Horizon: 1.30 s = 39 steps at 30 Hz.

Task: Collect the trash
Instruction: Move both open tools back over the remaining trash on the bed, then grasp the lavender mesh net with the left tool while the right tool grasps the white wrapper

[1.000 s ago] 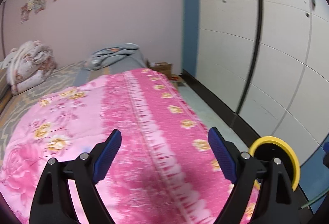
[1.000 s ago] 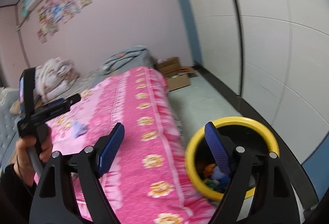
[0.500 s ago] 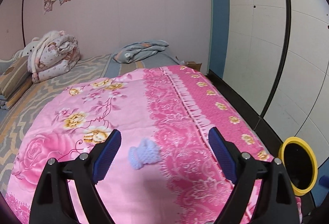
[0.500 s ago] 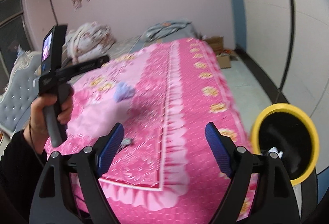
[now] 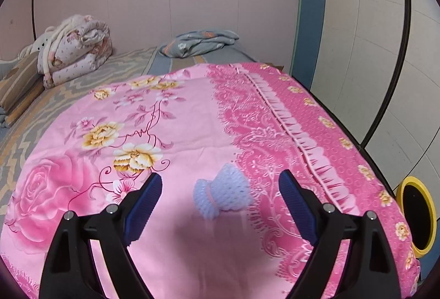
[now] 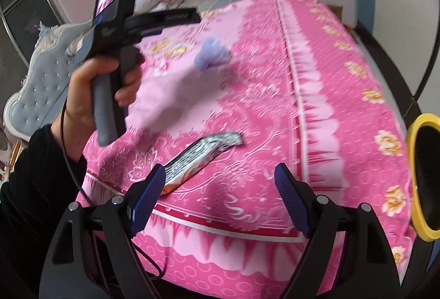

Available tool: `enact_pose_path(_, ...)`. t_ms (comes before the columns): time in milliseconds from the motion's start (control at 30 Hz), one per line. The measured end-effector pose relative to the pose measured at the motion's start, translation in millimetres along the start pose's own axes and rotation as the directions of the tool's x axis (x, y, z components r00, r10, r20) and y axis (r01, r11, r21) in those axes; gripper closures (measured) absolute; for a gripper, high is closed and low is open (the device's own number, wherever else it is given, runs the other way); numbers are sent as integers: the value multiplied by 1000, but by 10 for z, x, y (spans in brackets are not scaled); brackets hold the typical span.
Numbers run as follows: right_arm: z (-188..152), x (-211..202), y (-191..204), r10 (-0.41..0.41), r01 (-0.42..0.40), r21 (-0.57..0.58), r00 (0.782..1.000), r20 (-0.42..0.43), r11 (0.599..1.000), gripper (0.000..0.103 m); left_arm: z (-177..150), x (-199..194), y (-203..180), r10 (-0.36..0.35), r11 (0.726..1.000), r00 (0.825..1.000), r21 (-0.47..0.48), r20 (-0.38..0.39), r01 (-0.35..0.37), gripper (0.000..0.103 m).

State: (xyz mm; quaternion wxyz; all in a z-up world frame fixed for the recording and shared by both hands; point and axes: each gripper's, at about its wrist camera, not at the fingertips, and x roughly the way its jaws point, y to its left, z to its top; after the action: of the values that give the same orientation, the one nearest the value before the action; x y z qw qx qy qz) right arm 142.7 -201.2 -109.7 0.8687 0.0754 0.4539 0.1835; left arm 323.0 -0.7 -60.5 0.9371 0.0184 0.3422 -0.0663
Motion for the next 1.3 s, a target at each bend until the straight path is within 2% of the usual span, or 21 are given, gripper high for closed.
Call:
enact_pose_path(267, 57, 444, 79, 23, -23, -1, 995, -98, 1000, 27, -5, 449, 84, -16, 1000, 998, 20, -53, 17, 20)
enact_pose_path(467, 183, 738, 82, 12, -13, -5, 991, -130, 1000, 35, -59, 780, 125, -44, 998, 995, 30, -94, 47, 20)
enact_pose_path(700, 299, 938, 121, 20, -25, -33, 990, -138, 999, 40, -147, 1090, 90, -83, 995, 988, 41, -133, 89, 20)
enact_pose_path(833, 348, 1045, 161, 38, -46, -47, 988, -151, 998, 41, -161, 1196, 48, -114, 991, 981, 58, -155, 125, 30)
enact_pose_path(967, 394, 1136, 187, 42, -51, -53, 986, -160, 997, 51, -167, 1257, 16, -100, 990, 982, 83, -157, 114, 39)
enact_pose_path(1200, 426, 1218, 245, 19, -31, -85, 989, -147, 996, 69, -158, 1247, 75, -116, 991, 984, 55, -137, 124, 52)
enact_pose_path(1300, 409, 1206, 273, 3, -17, -105, 991, -133, 994, 72, -155, 1225, 70, -109, 991, 986, 60, -127, 117, 55)
